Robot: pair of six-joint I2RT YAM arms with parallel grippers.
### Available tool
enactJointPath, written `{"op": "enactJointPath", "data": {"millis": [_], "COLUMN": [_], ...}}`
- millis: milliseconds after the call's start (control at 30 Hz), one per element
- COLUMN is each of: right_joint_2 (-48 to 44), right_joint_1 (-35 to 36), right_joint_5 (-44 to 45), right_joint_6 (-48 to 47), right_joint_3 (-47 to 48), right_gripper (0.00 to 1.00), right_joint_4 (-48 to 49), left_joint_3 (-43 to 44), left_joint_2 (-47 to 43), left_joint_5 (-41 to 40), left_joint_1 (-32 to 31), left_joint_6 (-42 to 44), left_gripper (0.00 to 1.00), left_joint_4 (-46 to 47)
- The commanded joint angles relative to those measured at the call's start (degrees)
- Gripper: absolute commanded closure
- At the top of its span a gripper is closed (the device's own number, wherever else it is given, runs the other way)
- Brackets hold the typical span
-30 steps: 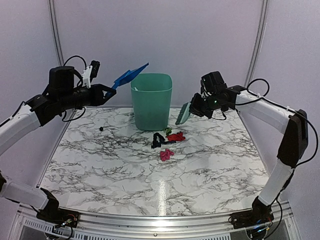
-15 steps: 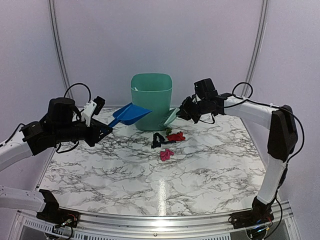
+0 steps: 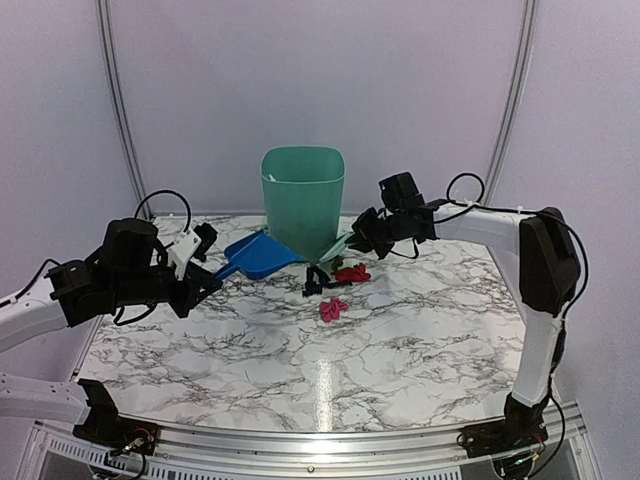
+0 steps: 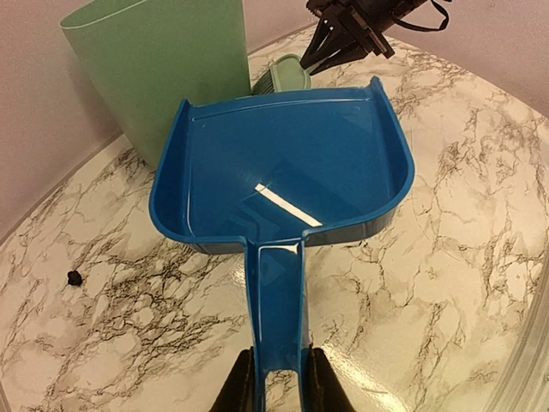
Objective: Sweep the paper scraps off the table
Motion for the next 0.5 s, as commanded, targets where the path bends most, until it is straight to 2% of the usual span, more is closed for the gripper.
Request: {"op": "enactJointPath", "data": {"millis": [0,167,467], "right_joint_2": [1.94,1.29,-5.30], "right_joint_1": [-0.47,-0.45,-0.38], "right_joint_5": [-1.21,-1.89,-1.91], "right_joint_6": [2.33,2.37,0.54], "right_joint_3": [-1.12,-4.56,-12.50], "right_gripper": [1.00,1.00,1.00], "right_joint_4": [3.45,3.17,-1.45], "left_joint_3": [-0.94,-1.33,-1.07], "left_joint_2": [0.08,1.66,4.48], "left_joint_5": [-1.01,-1.76,-2.61], "left_joint_1": [-0.63,-0.89,-0.98], "left_joint_6": [1.91,4.04,6.97], "left_gripper": [1.00,1.00,1.00], "left_joint_4": [-0.19,-0.38,-0.46]}}
